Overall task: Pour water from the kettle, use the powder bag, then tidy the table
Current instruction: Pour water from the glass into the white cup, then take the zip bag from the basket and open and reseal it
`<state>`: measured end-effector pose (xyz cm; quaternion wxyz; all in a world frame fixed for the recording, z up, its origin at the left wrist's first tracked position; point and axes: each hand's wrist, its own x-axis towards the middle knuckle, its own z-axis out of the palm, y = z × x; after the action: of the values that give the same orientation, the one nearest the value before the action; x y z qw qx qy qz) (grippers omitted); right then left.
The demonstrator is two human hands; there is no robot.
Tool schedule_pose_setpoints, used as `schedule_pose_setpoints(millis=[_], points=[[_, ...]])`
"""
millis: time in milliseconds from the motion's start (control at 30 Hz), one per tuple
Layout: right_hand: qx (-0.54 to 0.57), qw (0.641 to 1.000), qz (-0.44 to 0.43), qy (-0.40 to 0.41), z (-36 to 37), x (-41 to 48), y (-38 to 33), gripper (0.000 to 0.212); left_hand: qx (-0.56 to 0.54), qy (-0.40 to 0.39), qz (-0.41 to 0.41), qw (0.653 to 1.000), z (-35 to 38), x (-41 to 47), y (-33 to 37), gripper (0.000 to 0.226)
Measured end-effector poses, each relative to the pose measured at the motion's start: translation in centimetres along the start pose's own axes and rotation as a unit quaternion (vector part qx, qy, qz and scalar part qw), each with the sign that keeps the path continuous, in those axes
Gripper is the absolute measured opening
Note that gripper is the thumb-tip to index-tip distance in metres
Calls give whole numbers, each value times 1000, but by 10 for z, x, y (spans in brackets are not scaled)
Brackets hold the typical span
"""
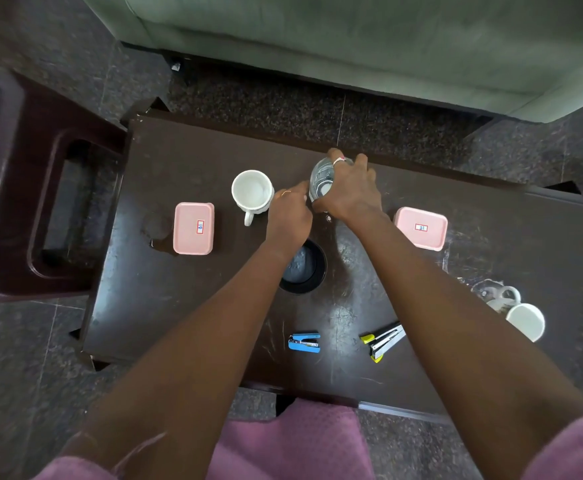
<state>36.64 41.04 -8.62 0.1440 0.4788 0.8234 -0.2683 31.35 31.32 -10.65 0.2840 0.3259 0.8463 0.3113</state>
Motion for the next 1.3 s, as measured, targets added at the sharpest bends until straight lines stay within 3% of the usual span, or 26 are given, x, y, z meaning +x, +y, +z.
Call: schedule_pose_setpoints(millis=[467, 733, 833, 1167, 1300], points=[[-9, 1000, 4, -2, 0, 3, -4, 88, -12, 4, -51, 999, 5, 2, 1, 35], [-4, 998, 36, -51, -15, 3, -3, 102, -78, 9, 1, 997, 1, -4, 5, 30], [13, 999, 42, -16, -29, 1, -14, 103, -113, 22, 9, 993, -13, -13, 2, 34], [93, 990, -105, 19, -3, -19, -205, 66, -139, 171, -39, 975, -161, -10, -71, 48], [119, 971, -204, 34, 13, -24, -306, 49, -145, 285, -51, 946, -249, 5, -116, 39]])
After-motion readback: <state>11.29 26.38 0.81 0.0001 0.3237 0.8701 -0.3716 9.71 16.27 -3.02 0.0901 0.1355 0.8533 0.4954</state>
